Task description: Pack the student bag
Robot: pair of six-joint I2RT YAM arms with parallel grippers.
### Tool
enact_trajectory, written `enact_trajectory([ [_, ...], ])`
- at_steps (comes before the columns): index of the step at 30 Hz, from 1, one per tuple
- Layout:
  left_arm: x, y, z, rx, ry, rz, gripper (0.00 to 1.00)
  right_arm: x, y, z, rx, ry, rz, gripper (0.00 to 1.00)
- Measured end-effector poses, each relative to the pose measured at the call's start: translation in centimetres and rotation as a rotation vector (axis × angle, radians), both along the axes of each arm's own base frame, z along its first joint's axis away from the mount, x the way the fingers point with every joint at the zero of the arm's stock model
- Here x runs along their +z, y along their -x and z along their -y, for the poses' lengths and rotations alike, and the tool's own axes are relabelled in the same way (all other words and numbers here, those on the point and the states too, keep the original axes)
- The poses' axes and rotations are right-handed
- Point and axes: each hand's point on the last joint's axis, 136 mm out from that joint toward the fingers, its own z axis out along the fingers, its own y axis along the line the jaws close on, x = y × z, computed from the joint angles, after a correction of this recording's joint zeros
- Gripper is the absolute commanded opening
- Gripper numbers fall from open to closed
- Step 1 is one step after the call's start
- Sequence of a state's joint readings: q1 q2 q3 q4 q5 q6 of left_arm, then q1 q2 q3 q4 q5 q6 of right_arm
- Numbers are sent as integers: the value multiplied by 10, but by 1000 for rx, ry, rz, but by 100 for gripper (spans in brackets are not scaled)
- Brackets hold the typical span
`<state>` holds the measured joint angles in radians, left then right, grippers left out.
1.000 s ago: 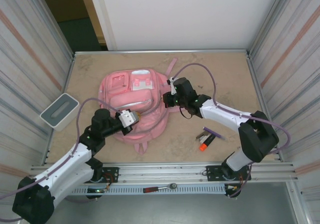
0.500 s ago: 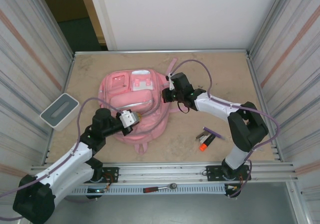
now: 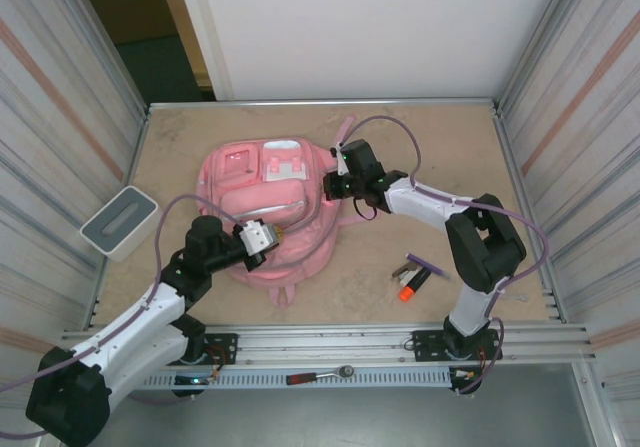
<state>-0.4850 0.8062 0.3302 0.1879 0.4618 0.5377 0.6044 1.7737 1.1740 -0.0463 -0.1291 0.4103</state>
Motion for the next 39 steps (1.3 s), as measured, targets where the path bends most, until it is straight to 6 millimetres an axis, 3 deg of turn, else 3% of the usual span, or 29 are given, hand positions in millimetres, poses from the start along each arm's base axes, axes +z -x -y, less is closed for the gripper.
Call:
enact_trajectory([
  [4,-1,0,0,0,-1,-2,0,-1,-2,-3,9,-6,-14,3],
  [9,-1,0,0,-3,0,-3,0,-1,-7,1,9,-16,-15,36],
  [14,-1,0,0,-3,-1,-5,0,6,-11,9,17,-79,-47,61],
  [19,-4,1,1,-10,-4,-15,0,9,-26,26,-27,-141,-103,65],
  [23,-4,1,1,-10,-4,-15,0,2,-63,38,-95,-168,-135,65],
  [27,-4,1,1,-10,-4,-15,0,-26,-93,40,-128,-215,-218,62],
  [32,-5,0,2,-9,-6,-20,0,-60,-89,20,-92,-303,-353,56],
  [34,-7,0,2,-9,-10,-28,0,-66,-85,12,-76,-332,-391,41],
  [36,-10,-1,2,-9,-15,-38,0,-66,-82,5,-60,-362,-414,20],
  [39,-12,-3,3,-5,-17,-51,0,-60,-83,5,-53,-392,-414,7],
])
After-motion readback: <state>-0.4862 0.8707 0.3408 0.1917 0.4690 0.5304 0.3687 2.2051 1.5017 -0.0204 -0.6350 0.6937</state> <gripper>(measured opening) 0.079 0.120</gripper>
